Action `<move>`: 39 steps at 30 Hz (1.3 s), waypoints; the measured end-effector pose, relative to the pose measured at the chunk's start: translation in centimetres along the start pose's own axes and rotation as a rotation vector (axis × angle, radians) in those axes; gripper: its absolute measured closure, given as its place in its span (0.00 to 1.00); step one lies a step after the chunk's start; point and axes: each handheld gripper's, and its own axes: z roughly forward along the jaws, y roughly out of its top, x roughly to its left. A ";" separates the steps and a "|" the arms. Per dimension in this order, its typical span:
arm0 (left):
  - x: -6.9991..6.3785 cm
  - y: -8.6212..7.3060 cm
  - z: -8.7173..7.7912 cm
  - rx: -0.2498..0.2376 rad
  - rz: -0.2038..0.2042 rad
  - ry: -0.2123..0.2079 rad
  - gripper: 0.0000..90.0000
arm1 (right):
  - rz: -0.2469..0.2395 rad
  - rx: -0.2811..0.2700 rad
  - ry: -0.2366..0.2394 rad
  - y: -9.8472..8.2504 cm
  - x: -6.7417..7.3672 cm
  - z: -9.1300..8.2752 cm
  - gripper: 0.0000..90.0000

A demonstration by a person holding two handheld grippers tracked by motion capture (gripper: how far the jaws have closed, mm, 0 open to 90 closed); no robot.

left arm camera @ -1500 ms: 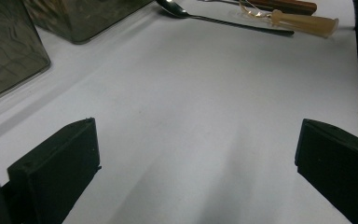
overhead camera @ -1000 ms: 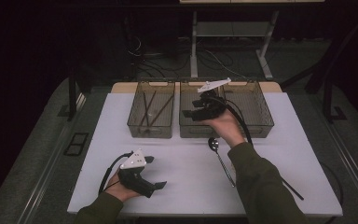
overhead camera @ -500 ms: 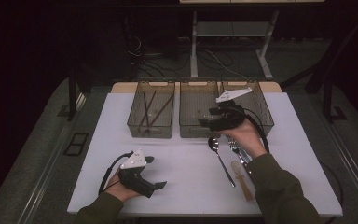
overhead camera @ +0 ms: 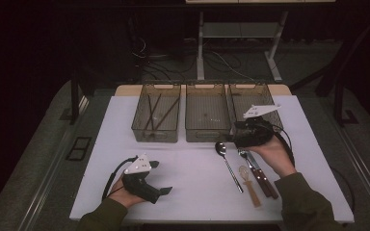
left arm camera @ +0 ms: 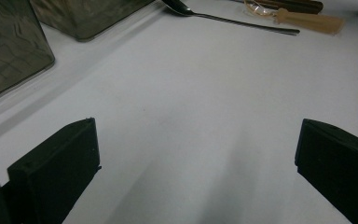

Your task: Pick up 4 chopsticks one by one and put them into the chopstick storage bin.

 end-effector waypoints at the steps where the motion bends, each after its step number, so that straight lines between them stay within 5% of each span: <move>1: 0.0 0.0 0.0 0.000 0.000 0.000 0.00 | 0.008 0.000 -0.004 -0.4 -0.1 -0.2 0.35; 15: 0.0 0.0 0.0 0.002 -0.011 0.002 0.00 | 0.059 0.023 -0.025 -5.2 -1.9 -3.1 0.44; 32: 0.0 0.0 -0.1 0.008 -0.002 0.001 0.00 | 0.028 0.154 -0.057 -10.2 -2.2 -5.7 0.71; 39: 0.0 0.0 -0.1 0.013 0.002 0.001 0.00 | 0.053 0.199 -0.083 -12.5 -2.7 -7.2 0.82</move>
